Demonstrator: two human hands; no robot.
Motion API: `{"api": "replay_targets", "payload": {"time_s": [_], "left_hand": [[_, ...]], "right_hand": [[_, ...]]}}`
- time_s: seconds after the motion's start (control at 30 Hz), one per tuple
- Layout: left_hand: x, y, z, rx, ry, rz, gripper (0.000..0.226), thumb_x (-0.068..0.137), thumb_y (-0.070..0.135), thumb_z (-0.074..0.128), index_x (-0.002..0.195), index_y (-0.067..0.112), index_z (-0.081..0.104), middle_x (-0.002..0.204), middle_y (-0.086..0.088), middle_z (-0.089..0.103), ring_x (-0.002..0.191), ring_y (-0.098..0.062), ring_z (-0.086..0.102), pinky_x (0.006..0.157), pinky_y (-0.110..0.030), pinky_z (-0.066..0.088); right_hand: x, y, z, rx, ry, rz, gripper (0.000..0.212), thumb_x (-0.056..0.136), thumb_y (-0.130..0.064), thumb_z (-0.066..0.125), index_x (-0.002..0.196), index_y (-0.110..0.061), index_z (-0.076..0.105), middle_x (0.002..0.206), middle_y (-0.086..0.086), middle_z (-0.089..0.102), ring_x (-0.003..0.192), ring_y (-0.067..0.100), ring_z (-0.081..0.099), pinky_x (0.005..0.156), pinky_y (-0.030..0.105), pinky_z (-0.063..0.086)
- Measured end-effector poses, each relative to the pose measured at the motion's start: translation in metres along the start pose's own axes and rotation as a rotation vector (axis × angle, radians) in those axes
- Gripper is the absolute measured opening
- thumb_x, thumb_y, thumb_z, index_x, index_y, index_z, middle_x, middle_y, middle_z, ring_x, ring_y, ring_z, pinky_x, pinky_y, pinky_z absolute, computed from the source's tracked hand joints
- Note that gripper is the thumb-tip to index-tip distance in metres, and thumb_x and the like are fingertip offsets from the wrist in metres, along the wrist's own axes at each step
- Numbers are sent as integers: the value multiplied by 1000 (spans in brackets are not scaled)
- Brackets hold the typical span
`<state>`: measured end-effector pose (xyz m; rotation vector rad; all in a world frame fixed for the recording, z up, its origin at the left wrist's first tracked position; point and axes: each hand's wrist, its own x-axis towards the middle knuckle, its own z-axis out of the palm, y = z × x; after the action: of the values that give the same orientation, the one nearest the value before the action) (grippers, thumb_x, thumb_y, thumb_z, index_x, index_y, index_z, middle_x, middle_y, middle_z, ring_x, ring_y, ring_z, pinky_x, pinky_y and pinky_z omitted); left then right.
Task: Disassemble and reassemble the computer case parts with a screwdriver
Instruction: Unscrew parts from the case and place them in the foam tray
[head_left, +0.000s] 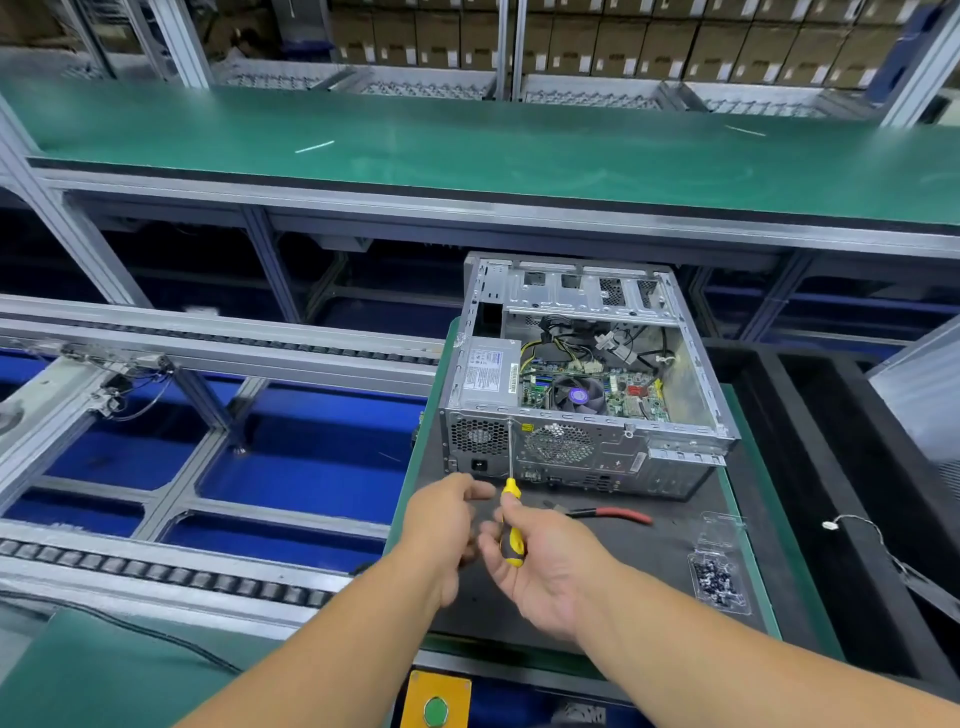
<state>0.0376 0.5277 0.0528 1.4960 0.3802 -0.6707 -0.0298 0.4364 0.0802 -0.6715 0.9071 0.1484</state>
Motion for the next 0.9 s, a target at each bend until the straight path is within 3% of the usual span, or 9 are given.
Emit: {"api": "replay_targets", "payload": {"time_s": [0.1,0.27,0.33,0.4,0.47,0.6,0.67,0.77,0.9], "left_hand": [[-12,-8,-1,-84,67,-57,20,89,17,49,83,10,67,56,-2,57,40,-13,41,47,-26,33],[-21,-27,-10,-92,127,-62,12,87,18,49,75,17,49,55,1,32,47,-15,26,44,-28,26],[-29,-31,-12,-95,26,-60,25,92,31,56,71,18,58,54,3,36,47,-14,28,45,-28,27],[-38,-29,-11,-139,-137,-94,39,95,46,63,65,21,63,54,3,38,47,-13,27,45,-28,26],[-43,-28,-9,-189,-237,-113,40,98,45,62,68,19,60,55,2,37,48,-13,26,45,-27,25],[-41,-28,-9,-122,-237,1,22,102,32,59,87,17,61,56,6,45,46,-9,29,44,-25,23],[-39,-30,-8,-35,-200,44,17,99,29,65,94,15,57,62,5,48,47,-9,31,45,-25,24],[-38,-32,-4,53,-184,38,24,93,26,73,94,15,51,67,0,43,48,-11,30,46,-27,26],[-41,-28,3,26,-281,-1,24,94,28,72,94,18,51,62,4,38,48,-11,26,45,-25,23]], "right_hand": [[3,2,2,21,-4,19,32,109,-26,52,112,3,65,85,18,71,64,21,62,50,28,58],[13,7,1,-259,72,-56,40,110,-33,46,101,-14,81,99,3,77,85,20,57,79,38,45],[15,9,2,-276,57,-75,42,109,-33,47,96,-14,81,95,7,73,84,24,59,75,38,42],[14,11,3,-254,35,-60,40,108,-35,49,95,-14,79,85,12,70,66,26,53,62,33,37],[15,11,1,-258,25,-55,44,108,-37,48,93,-15,82,87,13,70,64,24,48,58,30,35],[20,2,2,-262,-8,-66,40,105,-42,53,97,-14,81,99,10,75,85,26,58,74,36,43],[24,-8,7,-297,17,-91,31,96,-47,67,94,-16,74,88,7,70,76,24,62,74,36,46],[31,-25,13,-381,52,-166,29,89,-36,80,96,-11,67,75,9,66,62,22,61,62,33,52],[40,-35,16,-405,59,-166,21,100,-25,68,94,-5,66,69,9,71,57,21,63,57,30,54]]}}
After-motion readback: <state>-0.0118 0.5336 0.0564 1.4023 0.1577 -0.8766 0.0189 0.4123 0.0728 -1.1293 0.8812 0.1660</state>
